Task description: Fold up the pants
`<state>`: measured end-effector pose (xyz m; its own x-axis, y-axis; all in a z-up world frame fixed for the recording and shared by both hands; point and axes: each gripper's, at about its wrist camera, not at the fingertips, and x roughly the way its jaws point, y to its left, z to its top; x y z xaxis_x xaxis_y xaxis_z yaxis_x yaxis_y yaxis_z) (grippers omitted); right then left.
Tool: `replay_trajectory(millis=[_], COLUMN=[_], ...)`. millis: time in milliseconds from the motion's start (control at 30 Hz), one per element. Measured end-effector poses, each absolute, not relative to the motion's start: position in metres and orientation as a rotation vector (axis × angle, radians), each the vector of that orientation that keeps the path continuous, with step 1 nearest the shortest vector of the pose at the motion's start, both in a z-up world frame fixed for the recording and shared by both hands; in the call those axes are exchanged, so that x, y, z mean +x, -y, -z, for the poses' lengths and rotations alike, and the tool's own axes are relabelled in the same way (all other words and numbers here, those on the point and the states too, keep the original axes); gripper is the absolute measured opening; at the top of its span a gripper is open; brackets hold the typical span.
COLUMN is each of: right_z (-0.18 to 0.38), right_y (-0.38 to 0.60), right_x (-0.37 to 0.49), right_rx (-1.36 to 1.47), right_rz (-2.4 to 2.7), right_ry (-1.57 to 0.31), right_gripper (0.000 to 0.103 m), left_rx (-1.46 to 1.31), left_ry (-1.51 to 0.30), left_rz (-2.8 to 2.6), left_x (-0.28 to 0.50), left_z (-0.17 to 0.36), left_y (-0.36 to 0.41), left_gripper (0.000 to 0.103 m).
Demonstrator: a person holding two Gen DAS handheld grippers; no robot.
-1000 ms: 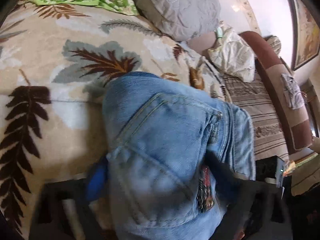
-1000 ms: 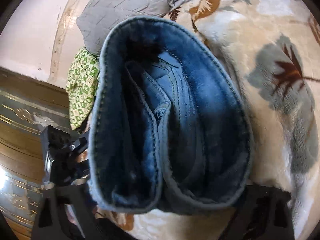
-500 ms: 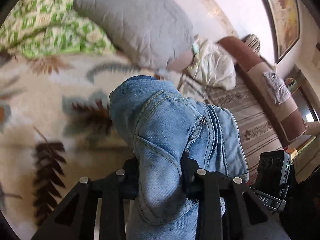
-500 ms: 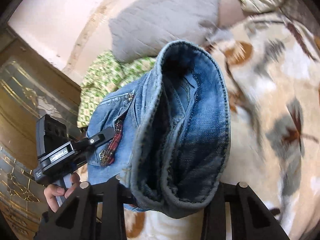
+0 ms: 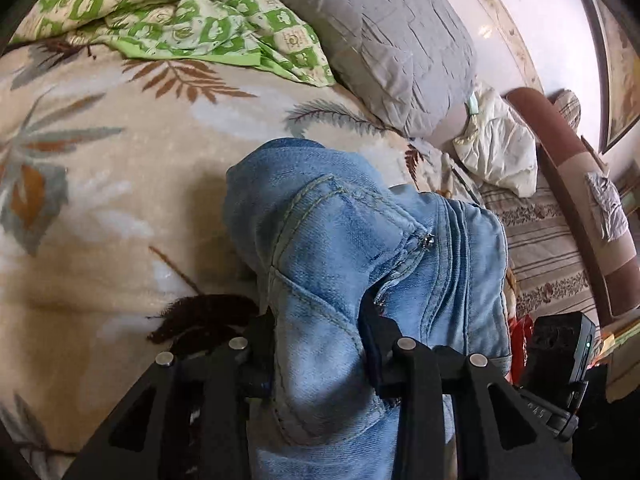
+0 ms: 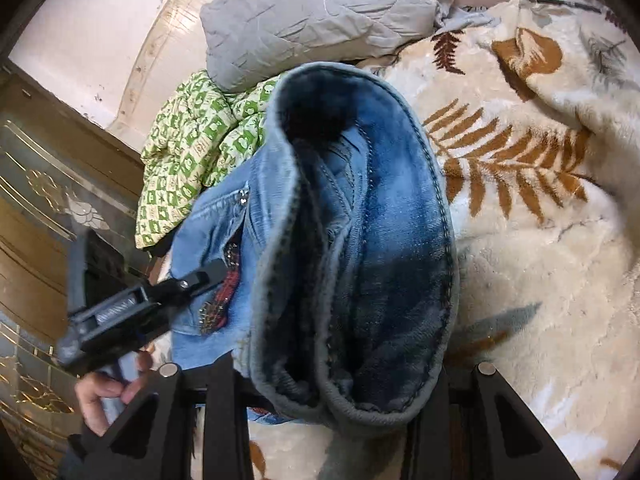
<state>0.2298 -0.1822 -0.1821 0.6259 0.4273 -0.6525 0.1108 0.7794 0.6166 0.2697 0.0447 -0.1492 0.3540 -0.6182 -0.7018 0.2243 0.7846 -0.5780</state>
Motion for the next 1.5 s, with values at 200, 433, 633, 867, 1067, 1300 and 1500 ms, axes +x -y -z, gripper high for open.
replay_trajectory(millis=[200,433,633,867,1067,1300,1500], right_z=[0.190,0.151,0.115,0.096,0.105,0.118,0.121], right_y=[0.186,0.207,0.256,0.271,0.251,0.232,0.219], right_x=[0.234,0.195,0.172,0.204,0.252,0.308,0.332], right_rx=[0.722,0.605,0.605,0.690,0.742,0.781,0.660], right_rz=[-0.178,-0.265,-0.241,-0.276,-0.326,-0.318,-0.277], right_ry=[-0.926,-0.899,-0.844,-0.852,-0.943,-1.013,-1.047], right_gripper=[0.073,0.094,0.096,0.096,0.096,0.096,0.017], left_rx=[-0.381,-0.619,-0.651,-0.152,0.139,0.267,0.406], left_ry=[-1.102,-1.034,-0.972,-0.865,-0.809,-0.828,-0.854], left_rz=[0.473,0.529,0.619,0.585,0.597,0.629,0.666], left_x=[0.268,0.222,0.179,0.137,0.129,0.152,0.153], left_z=[0.150,0.118,0.094,0.089,0.108,0.125,0.141], left_y=[-0.046,-0.085,-0.100,-0.061,-0.045,-0.043,-0.022], left_gripper=[0.083,0.103,0.103,0.103,0.103,0.077,0.030])
